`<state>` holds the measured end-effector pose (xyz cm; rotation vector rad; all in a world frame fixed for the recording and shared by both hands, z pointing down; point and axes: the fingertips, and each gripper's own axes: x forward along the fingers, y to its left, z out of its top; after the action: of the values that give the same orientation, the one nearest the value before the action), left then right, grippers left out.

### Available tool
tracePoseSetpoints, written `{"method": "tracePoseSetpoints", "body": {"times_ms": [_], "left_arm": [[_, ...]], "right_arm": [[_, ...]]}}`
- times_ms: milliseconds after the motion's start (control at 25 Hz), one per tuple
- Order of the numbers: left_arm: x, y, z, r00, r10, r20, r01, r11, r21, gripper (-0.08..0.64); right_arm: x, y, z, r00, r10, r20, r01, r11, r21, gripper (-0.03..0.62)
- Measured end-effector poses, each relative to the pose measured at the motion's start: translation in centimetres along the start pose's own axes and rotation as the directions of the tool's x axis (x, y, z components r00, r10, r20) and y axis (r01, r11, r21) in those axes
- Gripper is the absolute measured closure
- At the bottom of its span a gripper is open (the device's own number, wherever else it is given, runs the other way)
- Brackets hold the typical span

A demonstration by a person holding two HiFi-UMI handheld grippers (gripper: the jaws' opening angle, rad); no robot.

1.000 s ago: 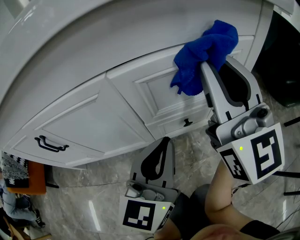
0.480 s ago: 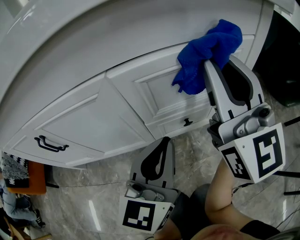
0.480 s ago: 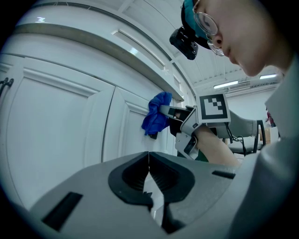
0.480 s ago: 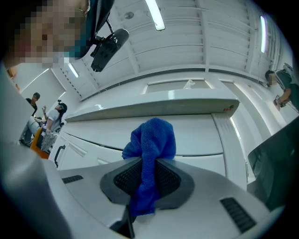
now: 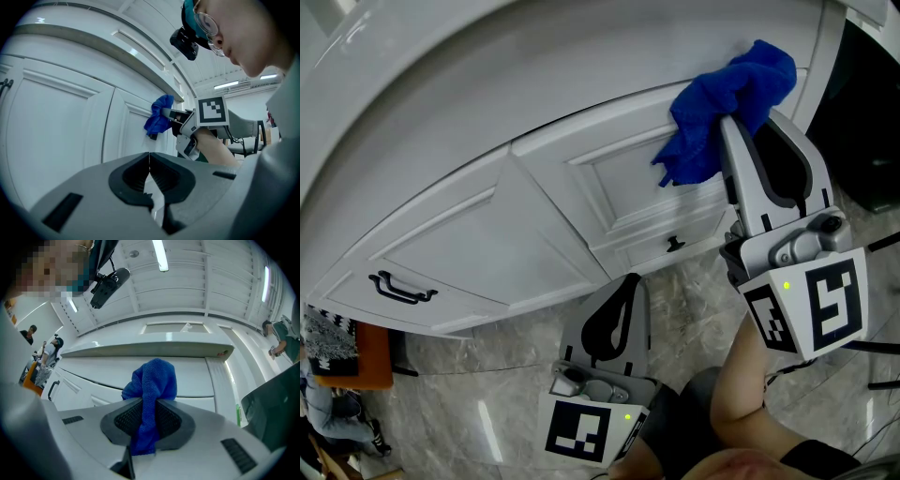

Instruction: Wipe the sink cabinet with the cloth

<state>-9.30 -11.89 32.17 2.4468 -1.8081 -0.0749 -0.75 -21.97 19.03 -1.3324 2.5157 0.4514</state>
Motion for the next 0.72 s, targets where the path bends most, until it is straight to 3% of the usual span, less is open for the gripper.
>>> {"method": "tracePoseSetpoints", "body": {"times_ms": [320,720], "left_arm": [[0.0,-0.1,0.0,1.0,-0.003,-0.001,0.003,1.0,0.001,0.554],[0.3,-0.3,-0.1,1.0,-0.01,0.001,0.01,1.0,0.0,0.554]], "right_arm": [[-0.2,-0.7,0.0,0.999,-0.036,-0.003,0.036,0.999,-0.039,0.516],[-1.1,-3.8,-1.0,0.986,-0.167,-0.011,0.165,0.979,-0.12,0.515]]}}
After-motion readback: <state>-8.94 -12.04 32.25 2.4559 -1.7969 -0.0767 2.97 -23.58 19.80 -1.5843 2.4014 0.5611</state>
